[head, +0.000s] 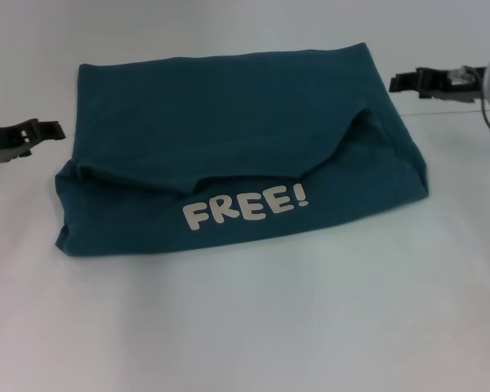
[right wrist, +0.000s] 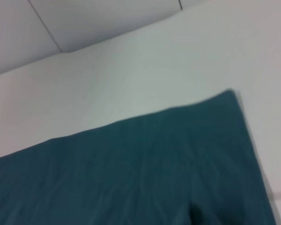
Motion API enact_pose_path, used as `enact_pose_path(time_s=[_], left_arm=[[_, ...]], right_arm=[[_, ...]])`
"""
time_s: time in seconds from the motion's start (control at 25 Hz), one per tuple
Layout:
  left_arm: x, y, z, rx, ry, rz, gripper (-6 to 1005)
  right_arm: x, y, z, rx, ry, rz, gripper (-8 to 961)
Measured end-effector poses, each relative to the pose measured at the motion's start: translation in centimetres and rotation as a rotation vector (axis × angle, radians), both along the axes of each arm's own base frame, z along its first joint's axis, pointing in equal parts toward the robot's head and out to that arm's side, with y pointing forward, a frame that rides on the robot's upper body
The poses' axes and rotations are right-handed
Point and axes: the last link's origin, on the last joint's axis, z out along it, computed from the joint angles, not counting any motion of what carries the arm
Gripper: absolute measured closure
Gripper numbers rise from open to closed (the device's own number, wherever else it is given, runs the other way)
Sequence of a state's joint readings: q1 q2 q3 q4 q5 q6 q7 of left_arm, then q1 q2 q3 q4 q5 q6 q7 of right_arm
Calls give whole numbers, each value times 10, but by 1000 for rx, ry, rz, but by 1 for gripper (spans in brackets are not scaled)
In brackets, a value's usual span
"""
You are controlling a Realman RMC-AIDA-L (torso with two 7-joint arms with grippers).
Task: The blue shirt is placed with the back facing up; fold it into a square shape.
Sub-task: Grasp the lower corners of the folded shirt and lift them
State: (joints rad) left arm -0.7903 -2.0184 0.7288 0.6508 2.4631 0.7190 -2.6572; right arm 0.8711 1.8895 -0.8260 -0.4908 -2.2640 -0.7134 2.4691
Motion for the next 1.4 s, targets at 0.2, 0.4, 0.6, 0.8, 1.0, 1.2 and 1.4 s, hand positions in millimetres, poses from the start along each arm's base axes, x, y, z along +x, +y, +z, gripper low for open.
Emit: enact_pose_path(time_s=[0.2, 0.4, 0.6, 0.8, 1.0, 1.2, 1.4], left_arm=[[-16, -23, 6, -12, -117, 25, 327], [-32, -52, 4, -27, -259, 39, 330], [-47, -78, -6, -35, -398, 73, 335], [-55, -92, -19, -70, -443, 108, 334], [-59, -99, -31, -89, -463, 132, 334], [-55, -93, -39, -92, -452, 125, 345], [-48, -88, -47, -119, -444, 107, 372]], right_arm=[[25, -33, 8, -30, 169, -17, 348], [47, -78, 12, -37, 362, 59, 292], [62, -114, 12, -68, 464, 92, 306], [70, -124, 11, -80, 467, 76, 310], [68, -122, 10, -85, 459, 88, 310], [65, -118, 9, -82, 451, 97, 310], [65, -119, 8, -81, 455, 98, 310]])
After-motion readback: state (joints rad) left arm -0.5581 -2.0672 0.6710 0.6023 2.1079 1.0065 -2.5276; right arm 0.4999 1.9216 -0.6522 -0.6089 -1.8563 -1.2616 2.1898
